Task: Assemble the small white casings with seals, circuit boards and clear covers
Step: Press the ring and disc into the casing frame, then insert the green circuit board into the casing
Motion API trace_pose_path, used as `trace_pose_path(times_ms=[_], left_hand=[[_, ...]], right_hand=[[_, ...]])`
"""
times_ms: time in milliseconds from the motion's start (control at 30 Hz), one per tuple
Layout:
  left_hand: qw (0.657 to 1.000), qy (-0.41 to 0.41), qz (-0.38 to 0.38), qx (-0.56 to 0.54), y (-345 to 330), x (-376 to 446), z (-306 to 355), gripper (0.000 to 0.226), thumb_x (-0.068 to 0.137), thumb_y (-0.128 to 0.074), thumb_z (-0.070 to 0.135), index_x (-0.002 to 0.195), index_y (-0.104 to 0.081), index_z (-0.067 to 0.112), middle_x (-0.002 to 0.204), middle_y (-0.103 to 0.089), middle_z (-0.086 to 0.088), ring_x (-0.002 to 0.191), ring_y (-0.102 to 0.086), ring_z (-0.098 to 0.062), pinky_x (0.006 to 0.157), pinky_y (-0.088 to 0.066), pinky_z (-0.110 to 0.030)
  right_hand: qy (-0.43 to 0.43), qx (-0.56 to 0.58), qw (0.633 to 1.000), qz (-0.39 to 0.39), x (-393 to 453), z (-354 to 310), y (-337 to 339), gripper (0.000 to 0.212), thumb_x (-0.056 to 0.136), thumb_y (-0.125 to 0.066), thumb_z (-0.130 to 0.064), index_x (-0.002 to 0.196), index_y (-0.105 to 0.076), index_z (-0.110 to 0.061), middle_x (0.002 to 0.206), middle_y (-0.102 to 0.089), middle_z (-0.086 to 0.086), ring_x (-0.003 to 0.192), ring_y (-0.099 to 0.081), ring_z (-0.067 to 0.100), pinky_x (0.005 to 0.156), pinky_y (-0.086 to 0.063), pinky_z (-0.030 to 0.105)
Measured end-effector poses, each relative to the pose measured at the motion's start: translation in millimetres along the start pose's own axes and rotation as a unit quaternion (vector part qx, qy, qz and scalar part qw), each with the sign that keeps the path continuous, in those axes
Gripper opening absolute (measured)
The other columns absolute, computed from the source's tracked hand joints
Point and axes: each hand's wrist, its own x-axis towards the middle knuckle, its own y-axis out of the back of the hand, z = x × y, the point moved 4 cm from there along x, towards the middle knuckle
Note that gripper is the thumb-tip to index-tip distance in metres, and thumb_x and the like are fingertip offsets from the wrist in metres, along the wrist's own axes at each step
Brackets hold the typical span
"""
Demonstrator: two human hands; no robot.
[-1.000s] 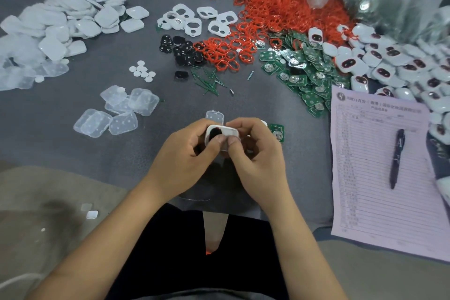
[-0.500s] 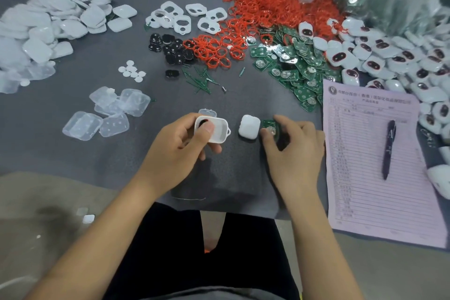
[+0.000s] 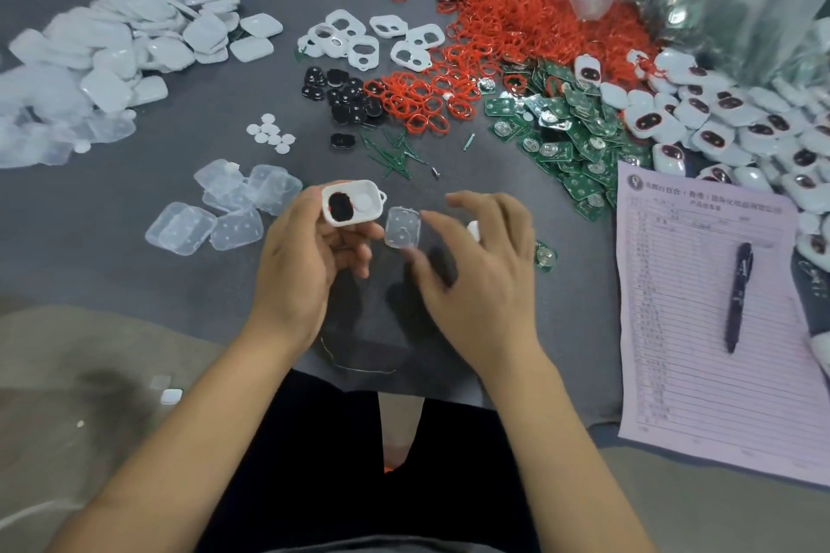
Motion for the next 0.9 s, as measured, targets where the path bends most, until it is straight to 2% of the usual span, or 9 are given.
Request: trace_pose_path(times_ms=[100,267,333,400,467,533,600,700,900], left_hand=[[1.0,-0.004,0.001,0.0,1,0,-1,0.04,0.111,-0.027,0.019,0.111,-0.065,0.005,0.074,-0.07,-0.01,0.058,-0.057,-0.017,0.051,-0.046,-0.026],[1.0,-0.013,-0.018,0.006,0,0,-3,0.039,0.105,-0.032,0.027,0.11,-0.066,0.008,0.078,-0.072,-0.009,0.061,-0.059,-0.016,0.053,-0.048,-0.025],[1.0,-0.015,-0.026,0.01,1,1,-4,0.039,0.103,-0.034,0.03,0.11,-0.067,0.01,0.079,-0.073,-0.01,0.062,-0.059,-0.016,0.053,-0.048,-0.026],[0.999,-0.014,-0.031,0.014,1,1,-5,0.04,0.102,-0.035,0.031,0.11,-0.068,0.01,0.08,-0.072,-0.011,0.063,-0.059,-0.017,0.054,-0.049,-0.027],[0.999,-0.018,-0.04,0.029,1,1,-5,0.04,0.102,-0.035,0.032,0.111,-0.068,0.012,0.081,-0.073,-0.012,0.064,-0.059,-0.018,0.055,-0.049,-0.027],[0.996,-0.029,-0.059,0.063,-1,-2,-5,0.039,0.102,-0.036,0.034,0.11,-0.07,0.018,0.083,-0.074,-0.012,0.065,-0.06,-0.019,0.056,-0.049,-0.028],[0.992,-0.037,-0.089,0.086,-4,-6,-6,0.037,0.103,-0.038,0.035,0.112,-0.071,0.021,0.085,-0.074,-0.012,0.067,-0.06,-0.02,0.058,-0.05,-0.028],[0.99,-0.035,-0.104,0.084,-4,-7,-5,0.037,0.105,-0.037,0.033,0.115,-0.07,0.02,0.087,-0.074,-0.014,0.068,-0.061,-0.02,0.059,-0.05,-0.028],[0.988,-0.035,-0.123,0.085,-3,-7,-5,0.037,0.101,-0.041,0.043,0.113,-0.074,0.031,0.09,-0.074,-0.015,0.071,-0.062,-0.021,0.061,-0.05,-0.029]], right_hand=[[0.005,-0.004,0.998,-0.064,7,-8,-13,0.027,0.089,-0.078,-0.041,0.104,-0.079,-0.019,0.124,-0.066,0.006,0.12,-0.053,0.039,0.099,-0.04,0.045],[0.007,0.026,0.999,-0.028,6,-7,-14,0.008,0.095,-0.074,-0.019,0.095,-0.08,-0.013,0.107,-0.071,0.004,0.105,-0.058,0.04,0.085,-0.045,0.046],[0.017,0.039,0.999,-0.011,5,-8,-12,0.008,0.097,-0.07,-0.013,0.095,-0.077,-0.008,0.107,-0.07,0.005,0.103,-0.058,0.037,0.086,-0.047,0.045],[-0.004,0.12,0.993,0.004,3,-5,-8,0.009,0.102,-0.061,-0.011,0.099,-0.07,-0.008,0.107,-0.068,0.003,0.101,-0.058,0.029,0.089,-0.047,0.037],[-0.107,0.241,0.965,0.012,3,5,-3,0.01,0.106,-0.05,-0.021,0.104,-0.06,-0.019,0.093,-0.067,-0.008,0.085,-0.062,0.016,0.076,-0.048,0.029],[-0.201,0.34,0.919,0.012,2,14,-4,0.012,0.107,-0.044,-0.027,0.101,-0.054,-0.027,0.074,-0.066,-0.005,0.058,-0.059,0.01,0.056,-0.045,0.025],[-0.253,0.431,0.866,0.028,3,22,-5,0.012,0.106,-0.045,-0.022,0.1,-0.056,-0.022,0.067,-0.066,-0.002,0.047,-0.055,0.011,0.045,-0.043,0.024],[-0.28,0.498,0.82,0.04,4,26,-5,0.012,0.108,-0.047,-0.012,0.104,-0.057,-0.016,0.071,-0.068,-0.001,0.049,-0.061,0.014,0.041,-0.046,0.026],[-0.283,0.541,0.791,0.045,4,25,-6,0.018,0.106,-0.05,-0.002,0.115,-0.059,-0.014,0.083,-0.072,0.002,0.067,-0.073,0.019,0.052,-0.057,0.027]])
